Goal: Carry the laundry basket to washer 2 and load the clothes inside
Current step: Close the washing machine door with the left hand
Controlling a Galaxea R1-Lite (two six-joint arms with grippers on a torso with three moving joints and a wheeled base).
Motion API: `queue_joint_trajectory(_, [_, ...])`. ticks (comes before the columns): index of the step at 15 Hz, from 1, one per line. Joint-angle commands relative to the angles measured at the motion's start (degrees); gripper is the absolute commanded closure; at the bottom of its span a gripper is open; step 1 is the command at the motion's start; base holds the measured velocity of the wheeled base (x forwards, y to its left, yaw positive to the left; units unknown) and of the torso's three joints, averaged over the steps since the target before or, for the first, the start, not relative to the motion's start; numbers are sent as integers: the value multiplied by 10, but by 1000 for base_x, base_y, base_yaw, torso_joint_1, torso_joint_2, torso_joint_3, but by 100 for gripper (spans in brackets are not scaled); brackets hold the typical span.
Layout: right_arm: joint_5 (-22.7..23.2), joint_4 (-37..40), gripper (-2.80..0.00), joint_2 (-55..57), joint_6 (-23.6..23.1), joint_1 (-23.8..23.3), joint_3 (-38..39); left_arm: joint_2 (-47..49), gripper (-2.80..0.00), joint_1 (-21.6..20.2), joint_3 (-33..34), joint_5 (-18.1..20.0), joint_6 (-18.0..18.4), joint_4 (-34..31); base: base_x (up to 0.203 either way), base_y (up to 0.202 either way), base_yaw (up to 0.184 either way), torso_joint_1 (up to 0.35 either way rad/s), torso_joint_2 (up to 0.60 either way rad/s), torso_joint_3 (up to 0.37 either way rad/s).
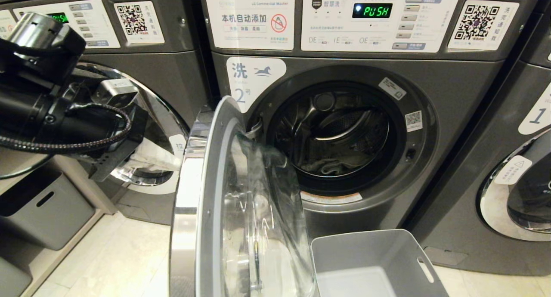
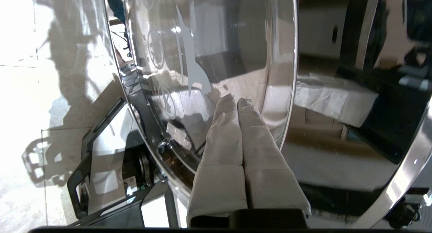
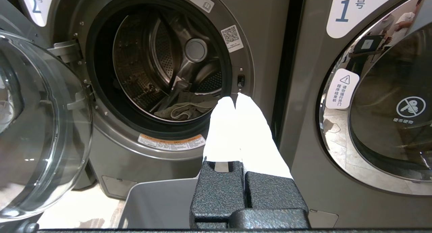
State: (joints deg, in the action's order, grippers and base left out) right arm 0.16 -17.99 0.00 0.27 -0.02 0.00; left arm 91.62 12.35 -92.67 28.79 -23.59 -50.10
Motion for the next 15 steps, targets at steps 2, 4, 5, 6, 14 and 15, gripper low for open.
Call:
queue_joint_trajectory(2, [0,-1,0,1,0,0,23,8,0,26,1,1,-1,-2,0,0,0,0,0,0])
queue_joint_trajectory(4, [0,-1,0,1,2,0,23,11,0,34,6,0,-7,17,0,0,0,0,0,0])
queue_joint_trajectory(5, [0,-1,0,1,2,0,23,11,0,37,7,0,-15,27,0,0,0,0,0,0])
queue_joint_trajectory(6, [0,-1,0,1,2,0,23,11,0,42,7,0,-19,33,0,0,0,0,0,0])
queue_joint_trajectory(14, [0,-1,0,1,3,0,23,40,0,92,6,0,-42,89,0,0,0,0,0,0])
queue_joint_trajectory(15, [0,-1,0,1,3,0,23,43,0,103,6,0,-49,111,0,0,0,0,0,0])
